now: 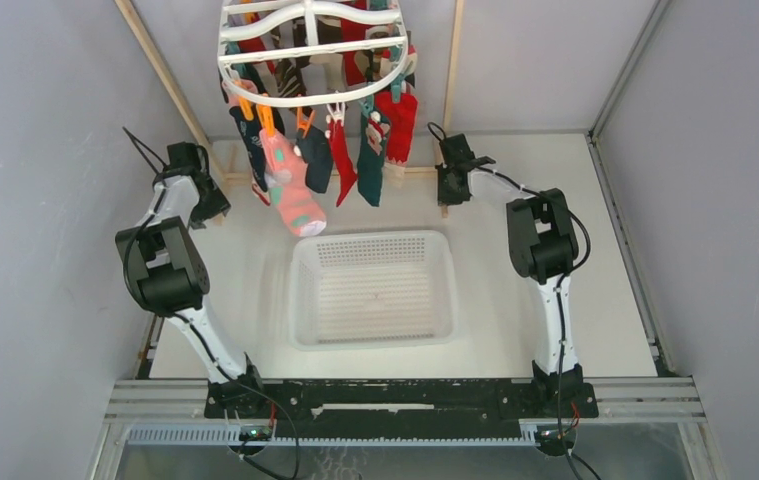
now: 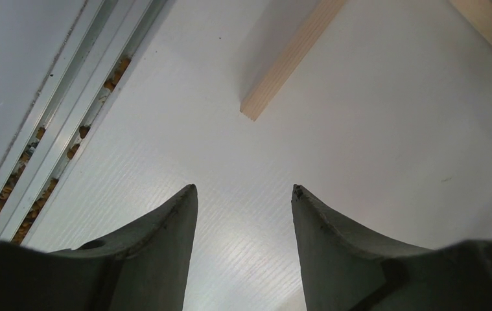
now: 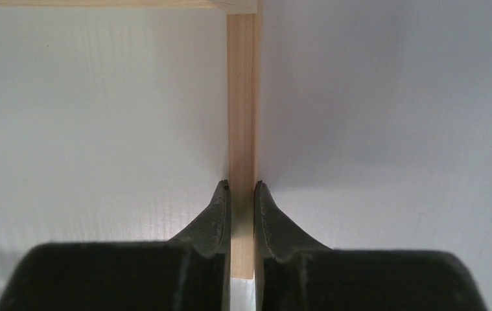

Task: Remove the socks clipped to the hanger
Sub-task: Move the clothesline to the center of the board.

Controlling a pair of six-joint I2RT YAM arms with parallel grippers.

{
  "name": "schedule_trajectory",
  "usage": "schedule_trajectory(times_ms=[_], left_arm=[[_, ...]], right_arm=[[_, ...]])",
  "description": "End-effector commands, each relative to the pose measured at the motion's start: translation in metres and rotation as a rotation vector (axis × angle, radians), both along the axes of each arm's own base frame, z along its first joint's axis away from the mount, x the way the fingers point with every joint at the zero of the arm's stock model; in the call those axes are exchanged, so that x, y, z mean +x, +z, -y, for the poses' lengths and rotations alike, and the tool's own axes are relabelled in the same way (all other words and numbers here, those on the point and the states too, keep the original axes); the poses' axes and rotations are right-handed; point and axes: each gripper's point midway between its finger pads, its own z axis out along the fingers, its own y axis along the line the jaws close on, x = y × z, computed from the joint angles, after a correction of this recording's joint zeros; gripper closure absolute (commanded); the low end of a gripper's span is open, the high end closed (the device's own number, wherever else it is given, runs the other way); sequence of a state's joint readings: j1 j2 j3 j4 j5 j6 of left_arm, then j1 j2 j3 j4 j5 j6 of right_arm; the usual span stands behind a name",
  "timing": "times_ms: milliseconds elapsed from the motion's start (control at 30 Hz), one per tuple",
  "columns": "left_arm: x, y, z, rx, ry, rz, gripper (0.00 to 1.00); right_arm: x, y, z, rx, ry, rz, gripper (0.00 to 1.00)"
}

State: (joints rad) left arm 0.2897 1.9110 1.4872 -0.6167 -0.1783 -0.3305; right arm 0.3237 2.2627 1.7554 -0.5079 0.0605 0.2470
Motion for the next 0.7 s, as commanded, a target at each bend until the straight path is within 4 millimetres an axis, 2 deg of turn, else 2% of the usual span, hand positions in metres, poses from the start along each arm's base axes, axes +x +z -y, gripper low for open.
schedule_trajectory(times_ms=[0, 100, 333, 500, 667], left_arm=[[0.007, 0.040, 0.006, 0.033, -0.040, 0.087, 0.40], [0.007, 0.041, 0.013, 0.028, -0.055, 0.089, 0.40], [0.008, 0.039, 0.022, 0.027, -0.099, 0.065, 0.40], [0.008, 0.037, 0.034, 0.020, -0.137, 0.052, 0.40], [0.005, 0.038, 0.046, 0.046, -0.172, 0.025, 0.45]], right_arm=[[-0.019, -0.001, 0.017, 0.016, -0.017, -0.061, 0.96], [-0.028, 0.001, 0.023, 0.019, -0.022, -0.078, 1.00], [-0.049, 0.008, 0.040, -0.036, -0.012, -0.099, 1.00], [-0.064, 0.007, 0.051, -0.044, -0.013, -0.118, 1.00], [-0.082, 0.001, 0.063, -0.052, -0.022, -0.142, 1.00]])
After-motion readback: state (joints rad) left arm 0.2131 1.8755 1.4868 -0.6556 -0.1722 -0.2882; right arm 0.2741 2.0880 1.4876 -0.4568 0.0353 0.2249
